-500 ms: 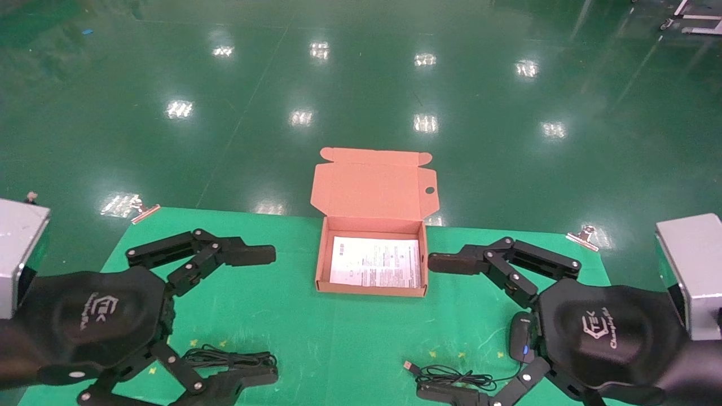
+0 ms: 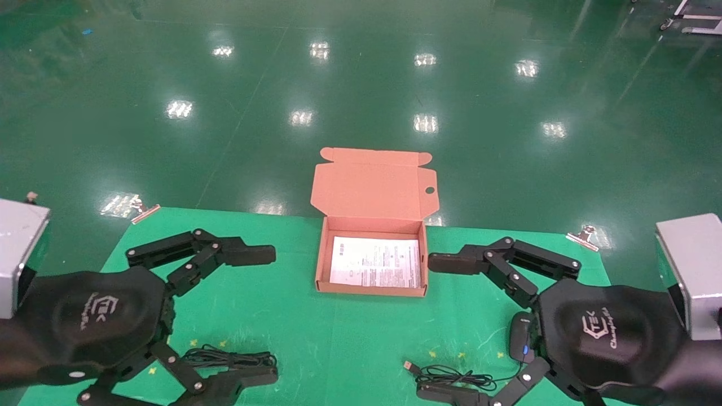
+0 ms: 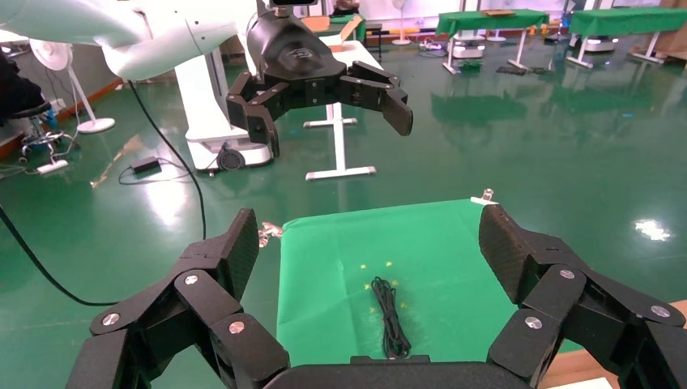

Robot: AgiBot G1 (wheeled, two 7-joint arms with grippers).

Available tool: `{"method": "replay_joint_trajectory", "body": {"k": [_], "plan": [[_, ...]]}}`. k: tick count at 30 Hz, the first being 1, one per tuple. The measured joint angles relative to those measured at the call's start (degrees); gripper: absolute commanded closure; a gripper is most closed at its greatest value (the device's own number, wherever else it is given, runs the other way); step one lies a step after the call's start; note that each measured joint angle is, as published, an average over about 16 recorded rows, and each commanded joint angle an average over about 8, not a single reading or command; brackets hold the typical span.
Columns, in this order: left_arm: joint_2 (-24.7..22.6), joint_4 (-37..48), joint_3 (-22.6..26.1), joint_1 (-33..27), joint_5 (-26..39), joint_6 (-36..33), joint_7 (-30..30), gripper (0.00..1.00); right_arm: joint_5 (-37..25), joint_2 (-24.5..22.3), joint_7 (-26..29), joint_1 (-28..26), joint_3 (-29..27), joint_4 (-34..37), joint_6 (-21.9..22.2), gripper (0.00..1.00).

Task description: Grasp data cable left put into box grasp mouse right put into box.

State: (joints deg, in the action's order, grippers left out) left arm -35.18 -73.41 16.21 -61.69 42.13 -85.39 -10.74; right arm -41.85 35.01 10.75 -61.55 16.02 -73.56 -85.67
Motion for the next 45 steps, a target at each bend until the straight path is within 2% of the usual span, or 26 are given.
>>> {"method": "replay_joint_trajectory", "body": {"k": [13, 18, 23, 29, 36, 45], "plan": [[-0.6, 0.3, 0.6, -0.6, 1.0, -0.4, 0.2, 0.00, -1.3, -0.1, -0.5, -0.6, 0.3, -0.5, 0.0, 0.00], [-1.4, 1.0, 2.6, -2.9, 4.7, -1.2, 0.0, 0.00, -5.4, -0.1, -1.2, -3.0, 1.7, -1.5, -0.6, 0.00], [-2.8, 1.4, 6.0, -7.4, 11.8, -2.5, -0.6, 0.00, -12.7, 0.8, -2.6, -8.1, 5.0, -2.6, -2.0, 0.00], [-5.0, 1.6, 11.8, -14.7, 23.0, -3.8, -1.9, 0.00, -24.3, 3.2, -5.2, -17.1, 12.5, -3.5, -3.7, 0.00], [-8.2, 1.9, 19.2, -22.4, 35.4, -4.5, -2.4, 0.00, -38.6, 7.8, -8.8, -28.0, 25.6, -3.8, -4.7, 0.00], [-12.7, 3.0, 27.7, -26.8, 50.5, -2.1, -0.5, 0.00, -54.8, 14.3, -8.8, -36.7, 42.5, -4.0, -3.7, 0.00]]}}
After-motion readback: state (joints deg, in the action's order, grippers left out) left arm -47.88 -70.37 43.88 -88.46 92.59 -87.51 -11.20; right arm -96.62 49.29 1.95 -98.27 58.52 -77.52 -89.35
